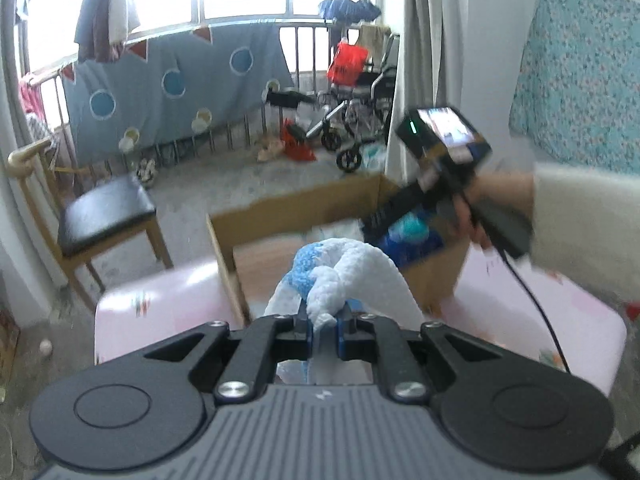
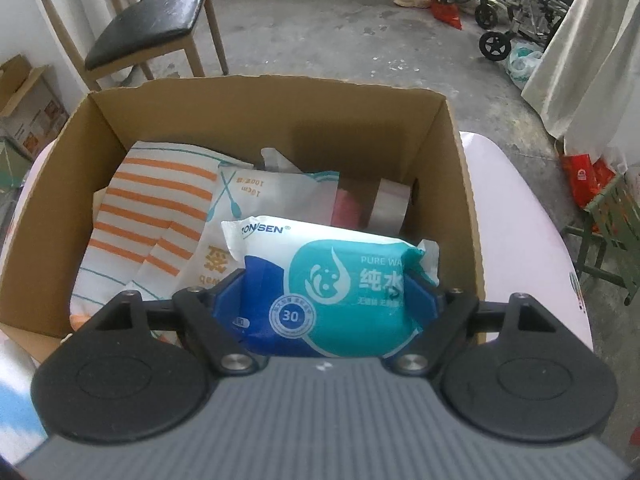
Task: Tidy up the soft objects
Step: 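Carry the cloth and wipe pack into the box and open both grippers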
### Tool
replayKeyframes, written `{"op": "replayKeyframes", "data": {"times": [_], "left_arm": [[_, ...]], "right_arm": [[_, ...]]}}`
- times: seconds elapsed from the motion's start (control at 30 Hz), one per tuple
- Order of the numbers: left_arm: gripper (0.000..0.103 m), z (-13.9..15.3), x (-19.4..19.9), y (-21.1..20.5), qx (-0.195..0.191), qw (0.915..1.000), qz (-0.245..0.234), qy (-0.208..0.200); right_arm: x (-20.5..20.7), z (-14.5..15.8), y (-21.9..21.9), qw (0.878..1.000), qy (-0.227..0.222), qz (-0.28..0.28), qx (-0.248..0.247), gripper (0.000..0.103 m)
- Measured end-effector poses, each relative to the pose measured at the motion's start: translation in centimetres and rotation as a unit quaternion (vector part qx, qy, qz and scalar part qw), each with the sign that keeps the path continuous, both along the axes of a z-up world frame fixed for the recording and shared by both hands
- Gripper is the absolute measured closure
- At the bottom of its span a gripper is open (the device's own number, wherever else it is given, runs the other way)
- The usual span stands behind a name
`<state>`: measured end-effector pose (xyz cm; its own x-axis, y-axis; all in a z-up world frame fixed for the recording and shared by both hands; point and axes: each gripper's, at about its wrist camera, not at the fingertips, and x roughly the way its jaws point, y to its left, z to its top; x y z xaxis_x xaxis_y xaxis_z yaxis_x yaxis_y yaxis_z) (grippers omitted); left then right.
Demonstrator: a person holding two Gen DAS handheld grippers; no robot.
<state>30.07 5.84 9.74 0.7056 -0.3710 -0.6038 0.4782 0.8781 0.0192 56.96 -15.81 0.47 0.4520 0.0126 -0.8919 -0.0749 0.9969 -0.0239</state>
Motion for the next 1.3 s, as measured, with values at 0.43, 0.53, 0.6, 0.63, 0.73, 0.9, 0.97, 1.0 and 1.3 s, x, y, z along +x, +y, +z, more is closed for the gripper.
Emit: {"op": "replayKeyframes", "data": {"times": [0.43,0.53,0.6,0.63,0.73,0.9,0.97,1.0,1.3], "left_arm": [[0.078,-6.4,16.8,-7.9,0.119,0.9879,0.012,0.099],[0.043,-8.2,18.9,-8.3,0.135,0.9802,0.022,0.144],[0.016,-8.1,19.2,-8.5,0.164,0.9775,0.044,0.125],[0.011,-7.6,19.1,-8.5,0.171,0.9782,0.050,0.107],[0.025,-5.8,17.9,-7.6,0.171,0.9822,0.060,0.050],[0.093,-4.0,17.7,-6.2,0.102,0.9893,0.038,0.097],[0.097,-4.9,18.4,-6.5,0.090,0.9852,0.026,0.143],[0.097,-5.8,18.8,-7.0,0.095,0.9809,0.024,0.168],[0.057,-9.0,18.7,-7.3,0.092,0.9733,0.059,0.202]], "right_arm": [[-0.9,0.0,-1.1,1.000,0.003,0.002,0.023,0.018],[-1.2,0.2,-1.1,1.000,0.005,0.010,0.021,0.018],[-1.5,0.5,-1.0,1.000,0.001,0.017,0.019,0.018],[-1.7,0.6,-1.0,1.000,-0.005,0.022,0.017,0.018],[-1.7,0.5,-0.8,0.999,-0.010,0.037,0.012,0.018],[-2.2,0.9,-1.2,0.999,-0.019,0.029,0.024,0.018],[-2.6,1.5,-1.1,0.999,-0.033,0.036,0.022,0.019],[-2.8,1.8,-1.0,0.998,-0.038,0.039,0.018,0.019],[-5.5,6.2,-2.0,0.995,-0.080,0.063,-0.009,0.019]]}}
